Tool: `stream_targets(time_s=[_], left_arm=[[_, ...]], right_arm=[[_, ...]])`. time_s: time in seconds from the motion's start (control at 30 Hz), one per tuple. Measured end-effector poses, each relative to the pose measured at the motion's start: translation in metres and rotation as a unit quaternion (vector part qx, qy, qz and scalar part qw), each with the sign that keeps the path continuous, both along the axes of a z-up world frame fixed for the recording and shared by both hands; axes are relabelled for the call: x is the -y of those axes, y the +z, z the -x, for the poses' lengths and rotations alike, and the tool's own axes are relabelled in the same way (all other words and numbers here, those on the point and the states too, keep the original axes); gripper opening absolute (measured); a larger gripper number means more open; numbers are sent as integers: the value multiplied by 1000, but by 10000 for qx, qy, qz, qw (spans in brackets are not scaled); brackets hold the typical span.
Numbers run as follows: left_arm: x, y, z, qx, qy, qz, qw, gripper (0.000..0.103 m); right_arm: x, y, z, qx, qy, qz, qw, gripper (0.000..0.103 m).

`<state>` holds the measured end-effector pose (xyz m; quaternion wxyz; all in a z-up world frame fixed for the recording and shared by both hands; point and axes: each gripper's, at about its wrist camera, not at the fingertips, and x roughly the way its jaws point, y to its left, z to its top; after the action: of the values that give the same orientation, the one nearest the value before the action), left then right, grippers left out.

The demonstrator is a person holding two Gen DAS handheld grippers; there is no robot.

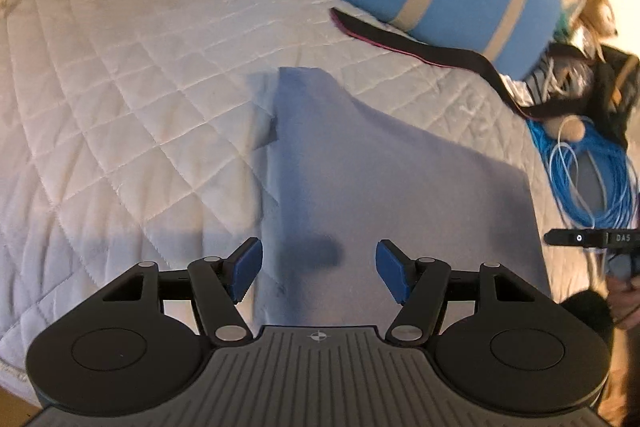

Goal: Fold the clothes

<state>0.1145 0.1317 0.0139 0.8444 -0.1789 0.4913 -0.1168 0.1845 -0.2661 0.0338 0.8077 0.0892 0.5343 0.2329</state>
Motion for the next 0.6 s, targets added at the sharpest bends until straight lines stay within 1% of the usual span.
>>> stream_targets(time_s=[0.03, 0.1, 0.13, 0.17, 0.23, 0.3, 0.47, 0.53, 0.6], left_arm=[[-6, -7, -7, -109, 7, 154, 9998, 62], [-17, -20, -17, -314, 132, 478, 9983, 62], [-23, -27, -20, -396, 203, 713, 9965, 65], [-28, -31, -23, -427, 239, 955, 9942, 73], [-36, -37, -28, -448, 245, 1459, 9880, 83], [-39, -41, -31, -474, 260, 1675, 9844, 84], [-32, -47, -38, -528, 131, 2013, 9780, 82], [-25, -48, -40, -591, 35, 2069, 9766, 82], [-17, -49, -40, -628, -61, 2067, 9764, 82]], right_arm=[[3, -5, -10, -182, 9, -228, 9996, 94], [5, -14, -22, -375, 44, -369, 9986, 98], [5, -18, -28, -464, 62, -426, 9980, 99], [5, -22, -30, -518, 90, -488, 9974, 99], [3, -28, -35, -613, 151, -614, 9961, 100], [1, -34, -40, -707, 211, -739, 9945, 100], [-5, -47, -50, -898, 368, -1015, 9901, 100], [-10, -49, -50, -931, 489, -1187, 9874, 99], [-12, -54, -49, -1089, 535, -1467, 9817, 96]])
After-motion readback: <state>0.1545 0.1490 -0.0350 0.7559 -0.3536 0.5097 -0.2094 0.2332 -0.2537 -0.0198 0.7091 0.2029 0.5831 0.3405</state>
